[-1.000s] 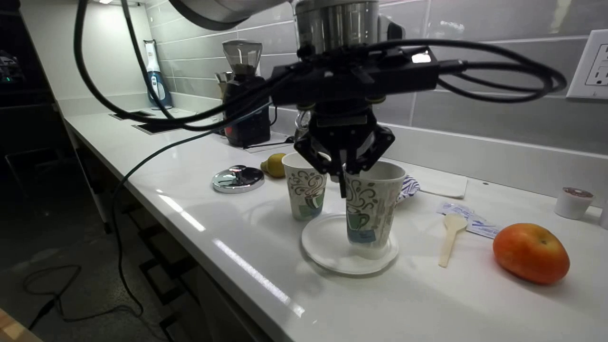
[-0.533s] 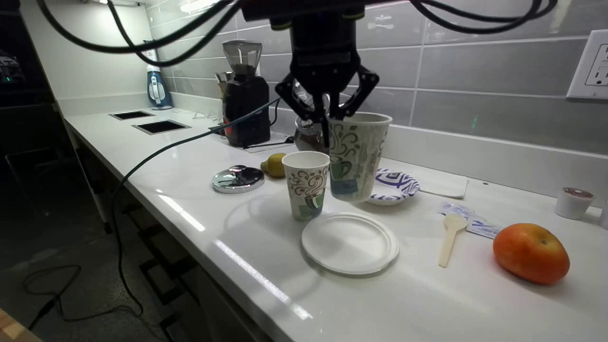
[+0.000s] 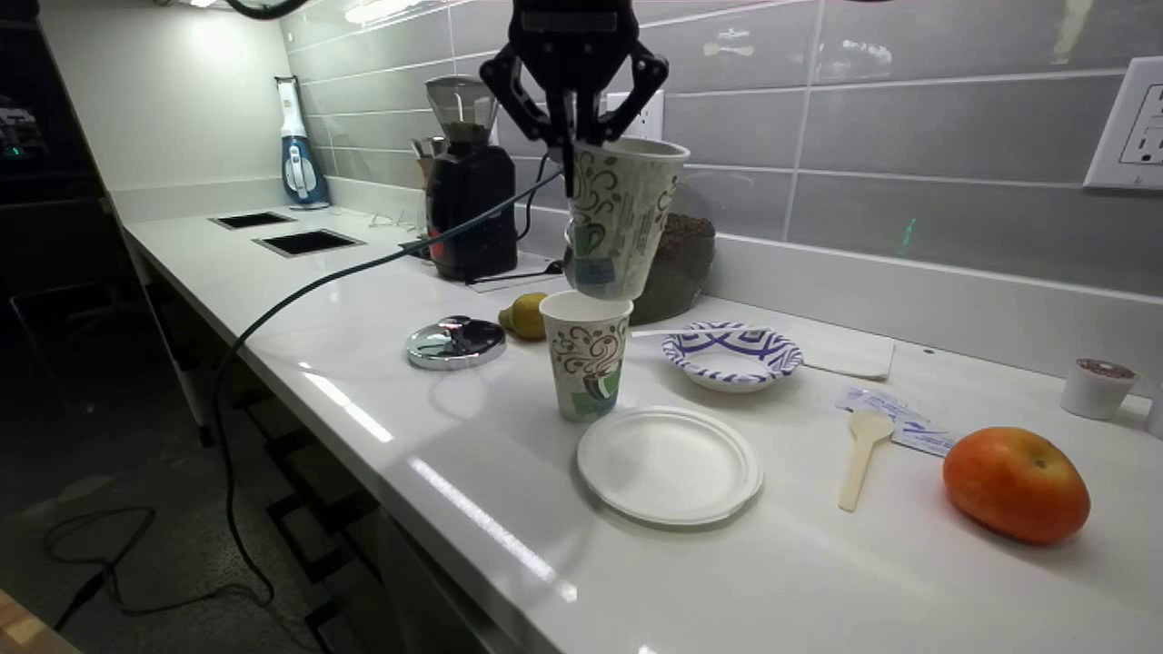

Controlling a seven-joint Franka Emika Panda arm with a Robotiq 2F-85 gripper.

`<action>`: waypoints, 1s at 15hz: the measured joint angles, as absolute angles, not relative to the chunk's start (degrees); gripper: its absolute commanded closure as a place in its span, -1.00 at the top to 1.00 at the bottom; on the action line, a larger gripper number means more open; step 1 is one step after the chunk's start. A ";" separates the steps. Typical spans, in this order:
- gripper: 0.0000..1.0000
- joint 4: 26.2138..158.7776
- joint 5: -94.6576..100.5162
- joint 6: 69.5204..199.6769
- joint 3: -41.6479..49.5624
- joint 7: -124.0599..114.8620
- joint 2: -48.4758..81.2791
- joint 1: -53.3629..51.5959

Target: Pour the contents from the right cup into the left cup

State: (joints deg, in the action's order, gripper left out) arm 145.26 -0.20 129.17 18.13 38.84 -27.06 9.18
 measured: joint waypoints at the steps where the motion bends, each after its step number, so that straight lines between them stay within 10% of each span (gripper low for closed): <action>1: -0.99 145.26 -2.81 130.33 18.73 38.91 -27.04 8.09; 15: -0.99 146.17 -40.10 137.36 28.77 48.32 -27.30 -2.70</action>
State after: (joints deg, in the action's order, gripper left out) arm 146.17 -40.10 137.36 28.77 48.32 -27.30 -2.70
